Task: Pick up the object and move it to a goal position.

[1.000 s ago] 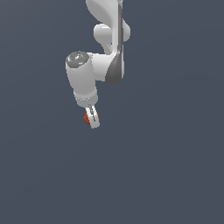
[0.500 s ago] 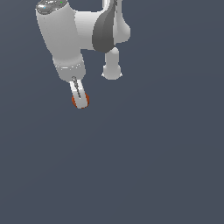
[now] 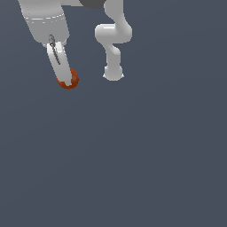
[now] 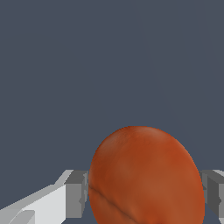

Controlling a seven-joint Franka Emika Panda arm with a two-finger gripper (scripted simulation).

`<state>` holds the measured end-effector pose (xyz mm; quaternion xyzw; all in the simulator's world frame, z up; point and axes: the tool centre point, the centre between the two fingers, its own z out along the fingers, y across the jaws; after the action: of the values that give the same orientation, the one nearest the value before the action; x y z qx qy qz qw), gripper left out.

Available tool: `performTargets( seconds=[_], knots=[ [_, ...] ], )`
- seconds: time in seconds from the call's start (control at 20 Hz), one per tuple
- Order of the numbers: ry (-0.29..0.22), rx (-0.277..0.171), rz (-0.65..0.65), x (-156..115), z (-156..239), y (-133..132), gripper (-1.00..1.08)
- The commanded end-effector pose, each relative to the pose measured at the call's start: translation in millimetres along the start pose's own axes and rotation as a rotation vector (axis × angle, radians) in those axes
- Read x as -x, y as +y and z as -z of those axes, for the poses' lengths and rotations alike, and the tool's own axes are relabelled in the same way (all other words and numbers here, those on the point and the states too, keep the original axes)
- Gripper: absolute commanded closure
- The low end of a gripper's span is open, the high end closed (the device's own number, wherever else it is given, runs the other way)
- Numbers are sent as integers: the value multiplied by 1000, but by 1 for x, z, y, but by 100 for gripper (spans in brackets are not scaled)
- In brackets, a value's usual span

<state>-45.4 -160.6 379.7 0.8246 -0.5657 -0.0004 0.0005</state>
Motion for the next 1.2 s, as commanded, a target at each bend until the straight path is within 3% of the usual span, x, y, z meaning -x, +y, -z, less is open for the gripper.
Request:
performTargets(
  seconds=[0.0,0.5,1.15],
  knots=[
    [1,-1,0,-6,27,4,108],
    [0,-1,3,-23,102,11,108],
    [0,-1,4,-31,133,13,108]
  ],
)
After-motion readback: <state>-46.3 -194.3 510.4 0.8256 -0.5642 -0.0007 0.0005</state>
